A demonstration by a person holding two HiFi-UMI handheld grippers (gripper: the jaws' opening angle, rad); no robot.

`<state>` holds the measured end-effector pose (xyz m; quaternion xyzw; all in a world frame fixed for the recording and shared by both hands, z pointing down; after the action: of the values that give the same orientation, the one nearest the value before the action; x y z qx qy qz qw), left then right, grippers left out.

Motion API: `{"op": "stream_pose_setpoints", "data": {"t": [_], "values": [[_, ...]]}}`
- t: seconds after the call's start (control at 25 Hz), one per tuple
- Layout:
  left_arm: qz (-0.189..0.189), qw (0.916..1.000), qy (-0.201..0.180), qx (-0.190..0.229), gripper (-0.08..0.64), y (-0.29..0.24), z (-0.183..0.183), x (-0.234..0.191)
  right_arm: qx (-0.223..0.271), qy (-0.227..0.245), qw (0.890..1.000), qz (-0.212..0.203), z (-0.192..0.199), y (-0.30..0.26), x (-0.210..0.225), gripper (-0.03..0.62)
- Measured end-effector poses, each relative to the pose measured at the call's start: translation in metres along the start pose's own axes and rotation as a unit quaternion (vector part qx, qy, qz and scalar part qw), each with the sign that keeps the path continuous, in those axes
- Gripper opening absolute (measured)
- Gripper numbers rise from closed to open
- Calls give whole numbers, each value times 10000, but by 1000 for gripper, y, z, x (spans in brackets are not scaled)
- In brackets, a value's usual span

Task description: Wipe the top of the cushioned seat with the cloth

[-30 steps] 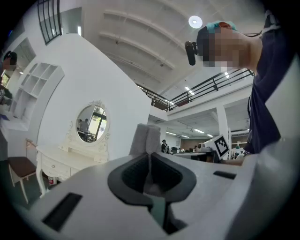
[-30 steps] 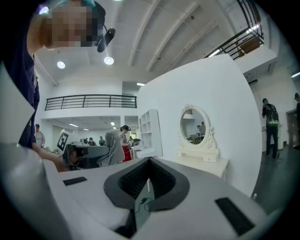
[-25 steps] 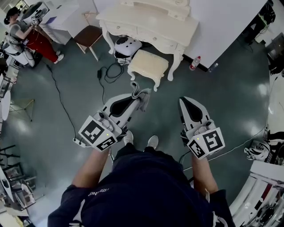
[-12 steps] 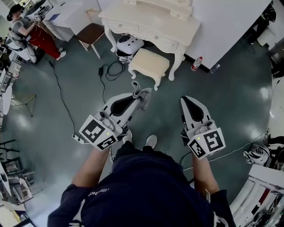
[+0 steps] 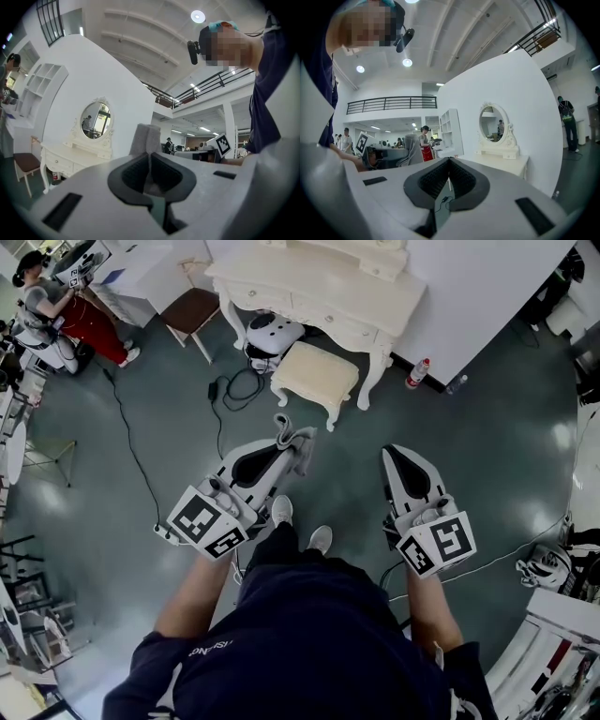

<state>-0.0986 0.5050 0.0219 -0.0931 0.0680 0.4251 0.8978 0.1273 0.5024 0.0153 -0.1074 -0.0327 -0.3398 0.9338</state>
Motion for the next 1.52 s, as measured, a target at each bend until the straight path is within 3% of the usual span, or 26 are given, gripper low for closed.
{"op": "stream_pose_setpoints", "data": {"t": [0.48,1.52], "values": [[44,9998,198,7,23,-32,0,-62,-185,-25,9998,63,-6,-56,27,21],[655,9956,498,-453,22,-130,-16,-306,-667,-285,9963,460,-22,-301,96,20]]}}
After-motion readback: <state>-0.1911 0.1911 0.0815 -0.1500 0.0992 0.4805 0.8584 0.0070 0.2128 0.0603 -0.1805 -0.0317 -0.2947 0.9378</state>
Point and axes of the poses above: the fingertips, and each gripper's own axes: y backward along the fingers, x to its right, z out of its underside, the point moved 6 cm from there along y, backward along the fingers, and after that the axes turned 7 degrees about -x, right-handed, at the moved point
